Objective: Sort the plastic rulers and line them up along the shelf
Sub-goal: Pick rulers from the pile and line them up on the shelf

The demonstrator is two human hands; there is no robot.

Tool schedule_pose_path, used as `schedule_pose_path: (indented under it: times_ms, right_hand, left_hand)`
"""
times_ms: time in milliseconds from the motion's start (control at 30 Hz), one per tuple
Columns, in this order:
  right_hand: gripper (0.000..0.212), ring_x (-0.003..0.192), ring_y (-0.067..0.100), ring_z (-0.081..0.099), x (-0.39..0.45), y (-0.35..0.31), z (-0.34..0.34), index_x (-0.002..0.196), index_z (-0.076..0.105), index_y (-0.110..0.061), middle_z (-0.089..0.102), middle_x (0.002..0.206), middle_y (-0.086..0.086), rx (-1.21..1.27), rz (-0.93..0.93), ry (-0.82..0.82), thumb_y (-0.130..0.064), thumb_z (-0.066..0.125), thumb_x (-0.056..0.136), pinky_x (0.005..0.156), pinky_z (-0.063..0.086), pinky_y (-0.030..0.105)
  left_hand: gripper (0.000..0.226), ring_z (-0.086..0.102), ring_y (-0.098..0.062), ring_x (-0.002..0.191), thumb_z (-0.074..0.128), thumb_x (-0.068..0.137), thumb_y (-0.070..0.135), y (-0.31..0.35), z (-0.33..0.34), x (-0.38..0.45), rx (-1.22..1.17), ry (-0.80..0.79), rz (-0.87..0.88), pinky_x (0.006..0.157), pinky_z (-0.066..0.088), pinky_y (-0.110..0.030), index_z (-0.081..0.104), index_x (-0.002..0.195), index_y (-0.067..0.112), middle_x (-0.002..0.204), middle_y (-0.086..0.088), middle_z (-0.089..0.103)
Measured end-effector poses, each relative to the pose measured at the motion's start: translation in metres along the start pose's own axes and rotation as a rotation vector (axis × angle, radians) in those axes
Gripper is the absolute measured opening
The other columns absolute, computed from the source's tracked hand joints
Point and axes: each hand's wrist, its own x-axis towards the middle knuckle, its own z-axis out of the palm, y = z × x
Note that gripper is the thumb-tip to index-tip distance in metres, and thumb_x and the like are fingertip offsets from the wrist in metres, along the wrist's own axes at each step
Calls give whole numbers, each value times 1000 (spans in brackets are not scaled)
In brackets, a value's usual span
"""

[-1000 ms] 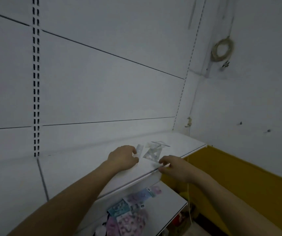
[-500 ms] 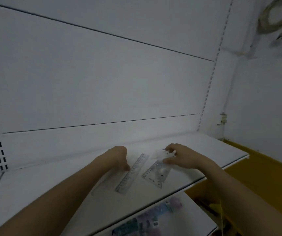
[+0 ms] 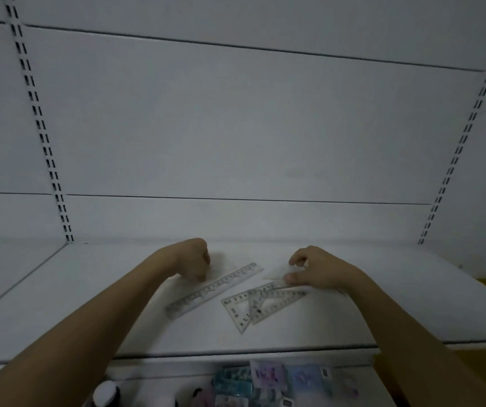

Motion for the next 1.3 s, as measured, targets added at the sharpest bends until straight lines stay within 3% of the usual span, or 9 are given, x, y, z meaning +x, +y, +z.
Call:
schedule_pose_path:
  times_ms: [67, 233, 333, 433, 533, 667, 833, 1067, 1300]
  right_hand:
    - [51, 101, 11, 52, 3, 5, 2, 119, 61, -12, 56, 116, 1, 79, -8, 13, -41, 75, 80, 84, 41, 23]
    - [52, 95, 12, 54, 18, 11, -2, 115, 60, -14, 53, 105, -3, 90, -18, -23, -43, 78, 76, 77, 41, 24]
    - [37, 64, 11, 57, 30, 9, -9, 102, 62, -10, 61, 81, 2, 166, -25, -43, -32, 80, 77, 61, 45, 24]
    - [11, 44, 10, 53, 42, 1, -13, 83, 66, -5, 61, 61, 7, 343, -69, -1, -12, 73, 84, 48, 44, 23]
    - [6, 56, 15, 58, 51, -19, -11, 83, 70, -6, 67, 68, 9, 490, -124, 39, -12, 72, 84, 50, 43, 25]
    - [12, 66, 15, 59, 57, -50, 4, 88, 73, -3, 72, 82, 13, 677, -150, -6, -11, 77, 80, 59, 44, 28]
    - [5, 65, 14, 63, 69, -70, 9, 89, 69, -6, 69, 80, 6, 799, -136, -6, -10, 69, 87, 57, 49, 22]
    - [5, 61, 21, 66, 78, -74, 23, 94, 62, -3, 63, 85, 9, 870, -198, -23, -7, 63, 92, 58, 50, 30]
    - [9, 60, 23, 64, 92, -65, 31, 101, 59, -2, 59, 87, 10, 816, -165, -26, -5, 52, 96, 51, 48, 32]
  left_hand:
    - [38, 60, -25, 107, 59, 84, 0, 2, 0, -4, -33, 2, -5, 89, 50, -31, 62, 122, 6, 119, -8, 62]
    - [39, 57, -14, 101, 50, 90, 0, -3, 14, -1, -103, 140, 67, 87, 45, -21, 59, 124, 16, 116, 0, 58]
    - [34, 54, -16, 105, 54, 94, 15, -4, 25, 4, -58, 290, 15, 89, 41, -20, 56, 128, 17, 126, -4, 54]
    - [39, 52, -25, 116, 55, 94, 32, -8, 26, 4, 22, 279, -97, 99, 42, -30, 59, 127, 13, 131, -7, 52]
    - [27, 58, -23, 108, 58, 93, 27, -15, 24, 0, -32, 314, -116, 91, 45, -27, 71, 111, 10, 119, -7, 64]
    - [21, 58, -20, 104, 58, 92, 13, -25, 24, 4, -101, 363, -124, 78, 38, -18, 71, 109, 13, 116, -4, 64]
    - [25, 54, -26, 113, 55, 94, 10, -34, 16, 21, -117, 332, -141, 90, 40, -23, 63, 117, 7, 123, -10, 58]
    - [35, 49, -24, 122, 52, 95, 18, -66, 8, 47, -88, 297, -94, 104, 35, -28, 59, 128, 14, 132, -8, 54]
    - [23, 57, -23, 107, 62, 90, 15, -84, 5, 64, -119, 373, -14, 96, 43, -30, 67, 112, 13, 115, -5, 61]
